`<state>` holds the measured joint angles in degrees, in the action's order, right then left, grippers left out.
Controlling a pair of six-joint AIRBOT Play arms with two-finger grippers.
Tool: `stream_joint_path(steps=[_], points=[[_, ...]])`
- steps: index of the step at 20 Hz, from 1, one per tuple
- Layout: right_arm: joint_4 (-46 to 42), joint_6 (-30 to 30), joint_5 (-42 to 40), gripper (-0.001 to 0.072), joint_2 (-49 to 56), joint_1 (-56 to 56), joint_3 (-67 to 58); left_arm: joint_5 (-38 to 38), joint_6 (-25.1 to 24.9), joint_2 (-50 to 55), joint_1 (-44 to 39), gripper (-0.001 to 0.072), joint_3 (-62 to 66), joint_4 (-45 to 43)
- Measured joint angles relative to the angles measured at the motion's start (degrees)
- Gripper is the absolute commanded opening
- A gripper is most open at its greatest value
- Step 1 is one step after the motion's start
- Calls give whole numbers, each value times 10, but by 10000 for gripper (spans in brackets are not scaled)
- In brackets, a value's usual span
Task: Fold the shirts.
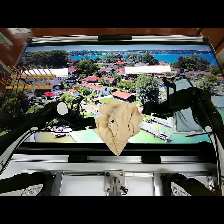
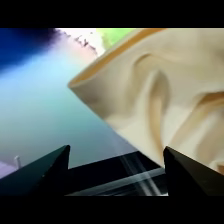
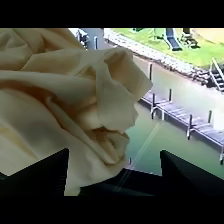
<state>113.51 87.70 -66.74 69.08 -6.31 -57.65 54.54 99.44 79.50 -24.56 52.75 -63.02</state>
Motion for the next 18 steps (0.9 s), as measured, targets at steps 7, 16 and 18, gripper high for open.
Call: stream_joint_path(steps=[7, 16, 18], points=[[42, 20, 9, 670, 57, -32, 3, -74, 0, 39, -9, 336, -8, 61], [68, 41, 14, 670, 65, -44, 4, -65, -45, 48, -11, 34, 14, 93], [70, 43, 22, 665, 66, -45, 4, -62, -54, 45, -11, 34, 19, 97]])
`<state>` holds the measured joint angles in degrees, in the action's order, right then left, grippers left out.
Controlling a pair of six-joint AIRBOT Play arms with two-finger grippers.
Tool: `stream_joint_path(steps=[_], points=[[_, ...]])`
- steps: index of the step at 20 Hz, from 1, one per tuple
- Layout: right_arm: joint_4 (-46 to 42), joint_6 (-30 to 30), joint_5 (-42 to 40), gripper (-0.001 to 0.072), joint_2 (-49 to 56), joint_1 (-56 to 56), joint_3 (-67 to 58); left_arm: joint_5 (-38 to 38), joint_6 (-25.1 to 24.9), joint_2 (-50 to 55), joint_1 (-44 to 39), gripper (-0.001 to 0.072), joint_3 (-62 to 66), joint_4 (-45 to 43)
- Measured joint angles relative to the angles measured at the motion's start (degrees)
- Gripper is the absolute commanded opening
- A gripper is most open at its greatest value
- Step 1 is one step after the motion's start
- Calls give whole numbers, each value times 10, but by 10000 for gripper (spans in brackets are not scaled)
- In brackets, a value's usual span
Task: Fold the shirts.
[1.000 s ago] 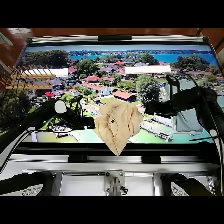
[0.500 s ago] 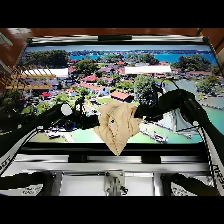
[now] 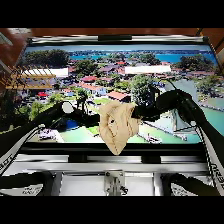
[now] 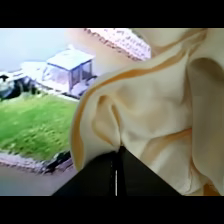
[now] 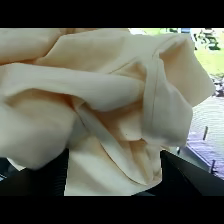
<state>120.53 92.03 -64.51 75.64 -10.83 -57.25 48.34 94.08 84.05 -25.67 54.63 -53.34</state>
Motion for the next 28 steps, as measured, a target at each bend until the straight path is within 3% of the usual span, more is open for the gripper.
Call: stream_joint_path(steps=[3, 4, 5, 6, 11, 15, 19, 25, 28], points=[[3, 1, 14, 663, 8, -11, 0, 5, -5, -5, 0, 34, 3, 2], [2, 2, 20, 550, 16, -19, 0, 6, -7, -6, 0, 34, 4, 2], [-1, 2, 22, 268, 26, -27, 0, 7, -8, -8, 0, 34, 4, 2], [-4, 2, 24, 70, 38, -36, 0, 7, -9, -9, 0, 34, 4, 3], [-23, 7, 18, 60, 38, -45, -20, 11, -11, -40, 8, 32, 23, -19], [-76, 14, 11, 60, -51, -8, -101, 28, -11, -121, 50, 32, 110, -91], [-130, 19, 82, 60, -172, 31, -211, 23, -11, -232, 117, 33, 261, -140], [-125, 23, 209, 60, -291, 19, -317, -15, -11, -353, 188, 33, 433, -162], [-125, 23, 225, 61, -313, 12, -332, 51, -11, -376, 211, 33, 457, -200]])
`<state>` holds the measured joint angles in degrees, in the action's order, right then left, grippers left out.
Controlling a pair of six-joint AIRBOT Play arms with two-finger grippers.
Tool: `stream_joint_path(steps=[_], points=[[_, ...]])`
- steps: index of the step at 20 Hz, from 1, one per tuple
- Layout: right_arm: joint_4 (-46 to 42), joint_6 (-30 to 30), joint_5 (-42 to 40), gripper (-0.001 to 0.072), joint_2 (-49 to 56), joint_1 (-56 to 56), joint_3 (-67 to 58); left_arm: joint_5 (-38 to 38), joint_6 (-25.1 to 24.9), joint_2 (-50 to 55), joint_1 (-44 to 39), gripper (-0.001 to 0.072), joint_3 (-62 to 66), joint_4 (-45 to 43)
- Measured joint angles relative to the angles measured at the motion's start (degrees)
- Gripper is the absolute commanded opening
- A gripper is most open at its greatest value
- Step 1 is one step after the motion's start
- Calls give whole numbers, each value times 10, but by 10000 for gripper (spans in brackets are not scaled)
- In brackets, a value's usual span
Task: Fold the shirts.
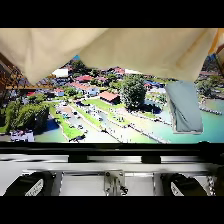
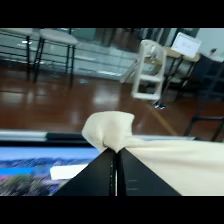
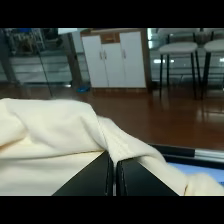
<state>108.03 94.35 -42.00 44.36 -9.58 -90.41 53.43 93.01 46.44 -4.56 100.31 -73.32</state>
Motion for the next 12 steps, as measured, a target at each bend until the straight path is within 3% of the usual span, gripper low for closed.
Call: stream_joint_path(steps=[4, 7, 9, 12], points=[[0, 5, -56, 61, 7, -3, -7, 180, 2, 1, 14, 33, -14, -58], [3, 35, -149, 61, 49, -3, -8, 302, -11, 2, 18, 34, -86, -64], [21, 63, -199, 61, 96, -3, -8, 347, -18, -1, 19, 34, -163, -42], [68, 95, -235, 61, 193, -9, -8, 352, -34, -3, 20, 34, -291, 26]])
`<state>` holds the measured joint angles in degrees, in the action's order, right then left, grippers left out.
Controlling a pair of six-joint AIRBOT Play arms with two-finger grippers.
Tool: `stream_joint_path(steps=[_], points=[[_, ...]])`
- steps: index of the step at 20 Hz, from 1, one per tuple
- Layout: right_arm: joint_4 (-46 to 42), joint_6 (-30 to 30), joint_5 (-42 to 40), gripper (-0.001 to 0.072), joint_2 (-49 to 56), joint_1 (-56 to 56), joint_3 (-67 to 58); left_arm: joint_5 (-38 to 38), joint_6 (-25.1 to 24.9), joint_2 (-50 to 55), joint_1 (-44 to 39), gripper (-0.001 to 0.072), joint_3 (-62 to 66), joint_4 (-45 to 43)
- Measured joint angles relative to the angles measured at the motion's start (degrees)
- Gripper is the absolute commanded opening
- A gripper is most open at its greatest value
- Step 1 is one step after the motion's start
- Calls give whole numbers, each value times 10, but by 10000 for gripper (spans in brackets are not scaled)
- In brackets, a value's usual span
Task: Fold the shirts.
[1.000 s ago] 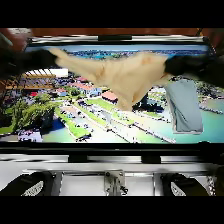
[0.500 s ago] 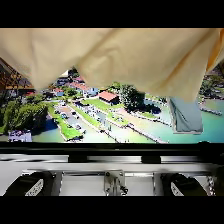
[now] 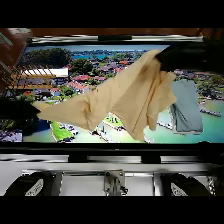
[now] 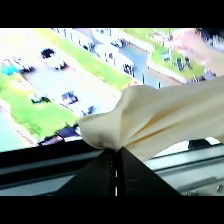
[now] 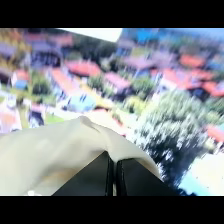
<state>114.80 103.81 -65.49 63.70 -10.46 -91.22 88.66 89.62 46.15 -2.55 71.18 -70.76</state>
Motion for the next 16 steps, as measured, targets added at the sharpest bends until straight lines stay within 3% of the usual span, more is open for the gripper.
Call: stream_joint_path(steps=[5, 6, 7, 11, 16], points=[[38, 9, -11, 97, 191, -51, 0, -83, -16, 1, 0, 33, -155, 98], [41, 2, -10, 371, 223, -59, 0, -97, -18, 0, 0, 33, -171, 112], [44, -3, -10, 570, 252, -64, 0, -108, -19, 0, 0, 34, -183, 123], [32, -17, -40, 570, 289, -40, -1, -143, -21, 0, 0, 33, -205, 145], [-24, -30, -171, 569, 249, 84, 39, -177, -22, 0, 0, 33, -212, 153]])
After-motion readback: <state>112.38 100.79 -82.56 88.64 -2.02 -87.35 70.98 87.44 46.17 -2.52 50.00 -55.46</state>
